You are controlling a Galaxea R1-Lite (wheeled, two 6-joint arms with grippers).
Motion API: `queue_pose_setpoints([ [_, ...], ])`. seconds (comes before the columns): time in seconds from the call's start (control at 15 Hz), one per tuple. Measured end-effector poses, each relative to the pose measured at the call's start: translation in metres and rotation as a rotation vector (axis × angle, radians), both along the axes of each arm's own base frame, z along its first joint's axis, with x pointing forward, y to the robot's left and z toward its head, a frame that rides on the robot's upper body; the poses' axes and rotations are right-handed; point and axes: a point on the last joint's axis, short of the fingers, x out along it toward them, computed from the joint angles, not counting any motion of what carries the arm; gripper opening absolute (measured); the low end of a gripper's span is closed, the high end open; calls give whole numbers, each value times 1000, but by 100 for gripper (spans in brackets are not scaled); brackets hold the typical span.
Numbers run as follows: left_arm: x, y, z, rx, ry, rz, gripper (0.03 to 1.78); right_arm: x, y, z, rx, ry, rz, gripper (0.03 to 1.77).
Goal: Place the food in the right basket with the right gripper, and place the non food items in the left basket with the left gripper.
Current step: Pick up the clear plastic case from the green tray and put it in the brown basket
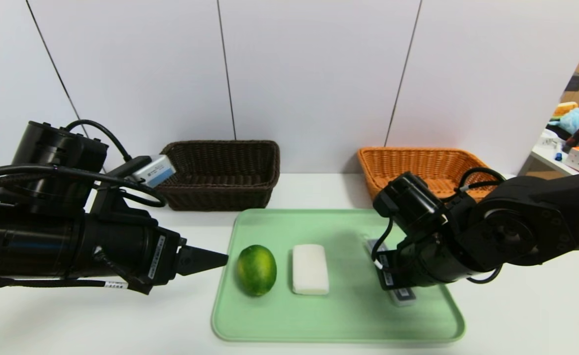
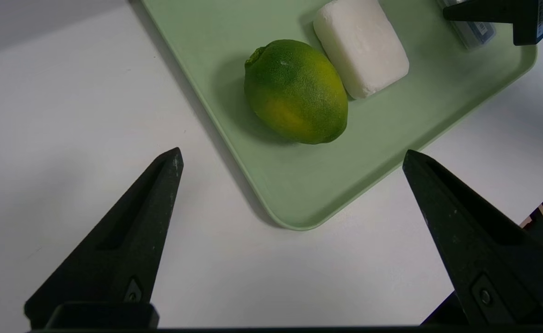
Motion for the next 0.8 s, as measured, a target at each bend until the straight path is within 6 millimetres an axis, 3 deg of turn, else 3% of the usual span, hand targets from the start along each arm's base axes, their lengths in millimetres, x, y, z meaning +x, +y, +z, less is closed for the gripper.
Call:
queue_pose_setpoints([
  [0.33,-1,0,0,1,-1,1,169,0,0,2,4,-13,-1,55],
  [0.8,-3,2,0,19,-14,34,169,8,8,34,113,-242,73,55],
])
